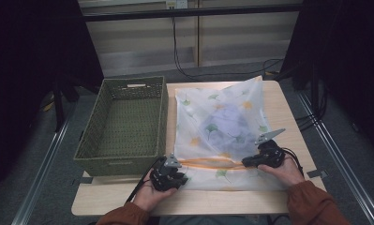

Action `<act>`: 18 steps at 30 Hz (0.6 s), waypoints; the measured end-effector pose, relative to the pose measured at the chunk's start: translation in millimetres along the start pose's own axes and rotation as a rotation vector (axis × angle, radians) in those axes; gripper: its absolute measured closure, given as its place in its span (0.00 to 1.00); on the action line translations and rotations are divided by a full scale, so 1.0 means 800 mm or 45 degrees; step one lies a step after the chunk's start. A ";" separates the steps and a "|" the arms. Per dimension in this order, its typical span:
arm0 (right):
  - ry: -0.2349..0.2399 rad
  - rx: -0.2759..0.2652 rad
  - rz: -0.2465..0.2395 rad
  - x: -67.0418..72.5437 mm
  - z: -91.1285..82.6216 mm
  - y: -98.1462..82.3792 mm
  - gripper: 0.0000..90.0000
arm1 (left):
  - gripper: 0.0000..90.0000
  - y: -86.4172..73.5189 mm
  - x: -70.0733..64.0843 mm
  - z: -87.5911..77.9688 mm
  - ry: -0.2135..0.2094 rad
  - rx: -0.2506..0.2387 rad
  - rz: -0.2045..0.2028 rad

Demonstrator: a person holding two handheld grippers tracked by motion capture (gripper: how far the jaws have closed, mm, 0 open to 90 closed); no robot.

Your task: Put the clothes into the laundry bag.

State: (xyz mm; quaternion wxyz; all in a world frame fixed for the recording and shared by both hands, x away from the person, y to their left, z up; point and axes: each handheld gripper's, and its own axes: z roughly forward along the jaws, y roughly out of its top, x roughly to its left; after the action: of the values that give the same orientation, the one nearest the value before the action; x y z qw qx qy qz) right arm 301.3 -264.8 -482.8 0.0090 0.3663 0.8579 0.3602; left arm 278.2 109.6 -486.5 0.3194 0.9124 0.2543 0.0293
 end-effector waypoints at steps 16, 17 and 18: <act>-0.075 -0.366 0.002 0.019 -0.051 0.013 0.77 | 0.66 0.000 -0.007 -0.044 -0.025 -0.299 -0.070; -0.084 -0.381 -0.002 0.021 -0.055 0.013 0.76 | 0.63 0.001 -0.007 -0.049 -0.041 -0.323 -0.055; -0.087 -0.405 -0.004 0.023 -0.060 0.013 0.75 | 0.59 0.002 -0.008 -0.054 -0.052 -0.354 -0.049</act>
State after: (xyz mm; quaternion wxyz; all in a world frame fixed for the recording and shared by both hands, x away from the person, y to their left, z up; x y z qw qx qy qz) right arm 281.2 -277.2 -436.0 0.0966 0.3710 0.7898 0.4788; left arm 263.7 130.3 -450.4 0.4483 0.8547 0.2588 0.0395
